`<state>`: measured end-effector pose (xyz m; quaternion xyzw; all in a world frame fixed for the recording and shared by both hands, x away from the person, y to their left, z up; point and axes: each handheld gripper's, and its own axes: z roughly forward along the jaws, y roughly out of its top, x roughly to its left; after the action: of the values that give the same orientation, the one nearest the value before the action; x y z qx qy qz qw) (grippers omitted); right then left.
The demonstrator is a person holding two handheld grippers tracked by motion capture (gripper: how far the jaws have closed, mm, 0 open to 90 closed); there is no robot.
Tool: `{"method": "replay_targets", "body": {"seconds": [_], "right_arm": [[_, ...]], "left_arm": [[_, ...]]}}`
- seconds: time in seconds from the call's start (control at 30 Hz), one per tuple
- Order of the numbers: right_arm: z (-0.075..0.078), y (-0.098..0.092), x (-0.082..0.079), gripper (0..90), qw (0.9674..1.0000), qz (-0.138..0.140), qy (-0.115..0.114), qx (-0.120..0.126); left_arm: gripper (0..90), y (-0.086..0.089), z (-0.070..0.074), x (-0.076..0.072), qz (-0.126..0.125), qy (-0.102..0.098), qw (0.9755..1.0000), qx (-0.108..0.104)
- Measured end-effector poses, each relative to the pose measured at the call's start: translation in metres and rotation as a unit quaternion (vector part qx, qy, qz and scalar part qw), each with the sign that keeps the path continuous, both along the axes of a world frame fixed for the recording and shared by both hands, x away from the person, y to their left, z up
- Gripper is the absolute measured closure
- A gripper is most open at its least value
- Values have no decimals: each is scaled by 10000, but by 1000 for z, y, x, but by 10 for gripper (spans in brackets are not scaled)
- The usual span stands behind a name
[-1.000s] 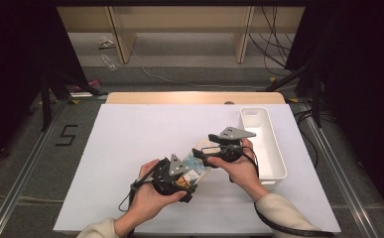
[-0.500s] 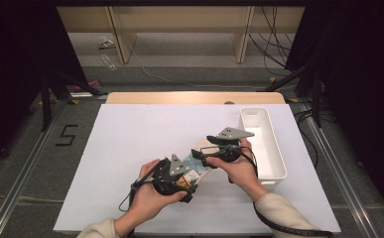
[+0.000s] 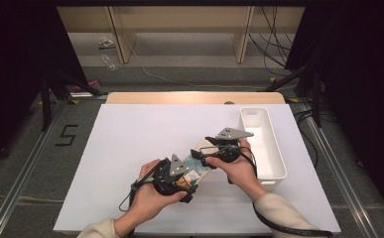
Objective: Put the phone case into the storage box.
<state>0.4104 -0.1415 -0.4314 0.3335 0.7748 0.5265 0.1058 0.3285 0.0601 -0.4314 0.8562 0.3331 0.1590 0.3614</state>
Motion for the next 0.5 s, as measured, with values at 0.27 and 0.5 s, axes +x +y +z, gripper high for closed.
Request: {"method": "replay_targets", "body": {"seconds": [0.27,0.5], "right_arm": [[0,0,0,292,10000,38,59,53],[1,-1,0,369,9998,54,133,129]], "left_arm": [[120,0,0,0,0,0,10000,7],[121,0,0,0,-1,4,10000,6]]}}
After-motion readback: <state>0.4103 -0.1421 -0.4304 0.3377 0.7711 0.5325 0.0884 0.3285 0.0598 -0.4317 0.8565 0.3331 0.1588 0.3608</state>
